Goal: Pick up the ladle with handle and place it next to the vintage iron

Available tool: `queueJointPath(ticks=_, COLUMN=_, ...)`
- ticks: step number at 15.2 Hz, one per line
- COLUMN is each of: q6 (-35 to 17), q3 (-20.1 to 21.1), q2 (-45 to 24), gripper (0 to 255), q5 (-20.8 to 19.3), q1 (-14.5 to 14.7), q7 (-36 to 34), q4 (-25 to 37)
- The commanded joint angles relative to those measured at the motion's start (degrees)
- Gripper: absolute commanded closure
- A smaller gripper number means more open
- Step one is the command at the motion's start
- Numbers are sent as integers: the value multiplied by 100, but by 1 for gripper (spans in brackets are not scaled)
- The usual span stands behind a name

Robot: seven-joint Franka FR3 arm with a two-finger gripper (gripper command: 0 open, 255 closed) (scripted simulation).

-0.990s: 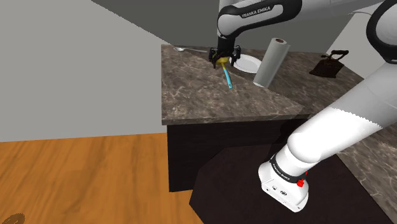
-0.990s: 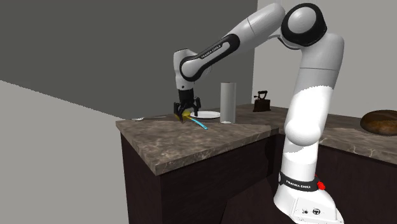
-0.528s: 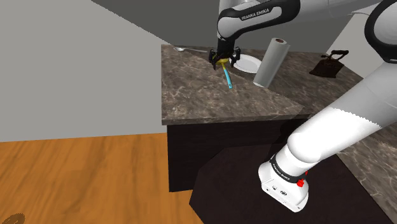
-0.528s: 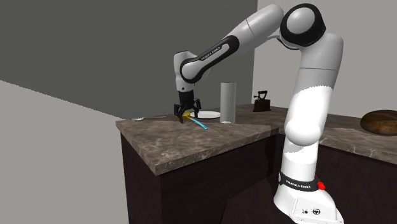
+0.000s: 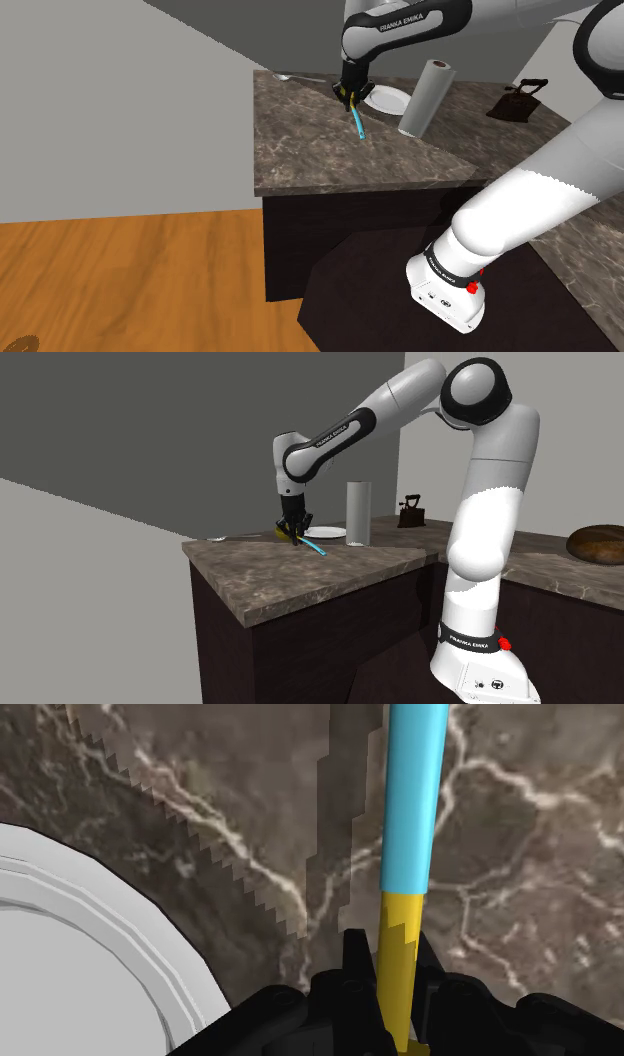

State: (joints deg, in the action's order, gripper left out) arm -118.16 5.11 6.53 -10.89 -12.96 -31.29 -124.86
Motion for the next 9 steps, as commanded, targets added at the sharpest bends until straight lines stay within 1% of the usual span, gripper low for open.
queueJointPath(ticks=1, q6=0, q3=1, q2=-2, gripper=255, q5=1, q1=1, q7=0, q4=-2)
queueJointPath(ticks=3, q6=-3, q3=2, q2=-4, gripper=255, q5=0, q1=2, q7=-3, q4=-2)
queueJointPath(ticks=9, q6=448, q3=3, q2=132, gripper=255, q5=55, q1=10, q7=89, q4=319)
